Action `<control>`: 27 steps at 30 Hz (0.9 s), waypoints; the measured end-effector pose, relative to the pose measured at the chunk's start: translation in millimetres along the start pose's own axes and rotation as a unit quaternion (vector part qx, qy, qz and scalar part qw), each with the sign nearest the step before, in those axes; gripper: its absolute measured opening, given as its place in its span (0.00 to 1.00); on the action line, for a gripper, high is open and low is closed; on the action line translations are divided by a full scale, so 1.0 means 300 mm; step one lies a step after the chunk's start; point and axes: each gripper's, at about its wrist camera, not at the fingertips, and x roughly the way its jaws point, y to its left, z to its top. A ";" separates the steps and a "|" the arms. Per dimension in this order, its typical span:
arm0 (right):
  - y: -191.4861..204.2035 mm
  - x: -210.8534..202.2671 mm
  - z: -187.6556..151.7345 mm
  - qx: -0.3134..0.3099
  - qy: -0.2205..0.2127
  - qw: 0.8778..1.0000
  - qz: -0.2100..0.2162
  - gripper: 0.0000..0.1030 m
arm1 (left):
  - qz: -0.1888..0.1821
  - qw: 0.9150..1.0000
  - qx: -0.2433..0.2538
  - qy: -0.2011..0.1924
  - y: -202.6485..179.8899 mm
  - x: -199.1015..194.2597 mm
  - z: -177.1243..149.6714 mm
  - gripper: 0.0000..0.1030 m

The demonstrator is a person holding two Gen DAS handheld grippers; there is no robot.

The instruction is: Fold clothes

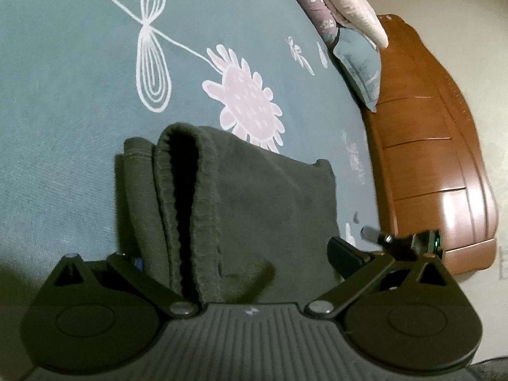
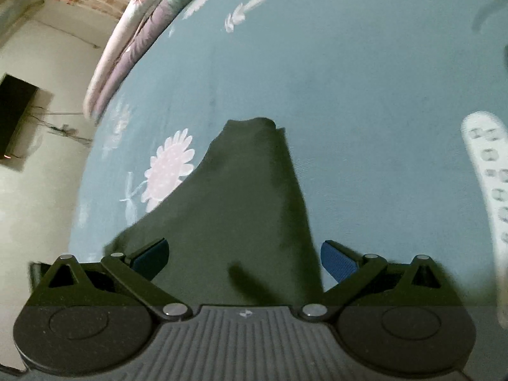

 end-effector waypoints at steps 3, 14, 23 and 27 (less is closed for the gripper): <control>-0.043 0.042 0.052 0.002 0.023 0.998 0.065 1.00 | 0.019 1.000 -0.002 -0.012 -0.015 -0.001 -0.010 0.99; -0.054 0.128 0.147 -0.012 0.112 0.982 0.154 1.00 | 0.102 0.992 -0.010 -0.072 -0.090 0.022 -0.061 0.99; -0.048 0.138 0.167 -0.014 0.167 0.973 0.157 1.00 | 0.135 0.984 -0.035 -0.115 -0.114 0.035 -0.082 0.99; -0.063 0.129 0.168 -0.016 0.174 0.970 0.166 1.00 | 0.140 0.981 -0.054 -0.124 -0.114 0.036 -0.080 0.99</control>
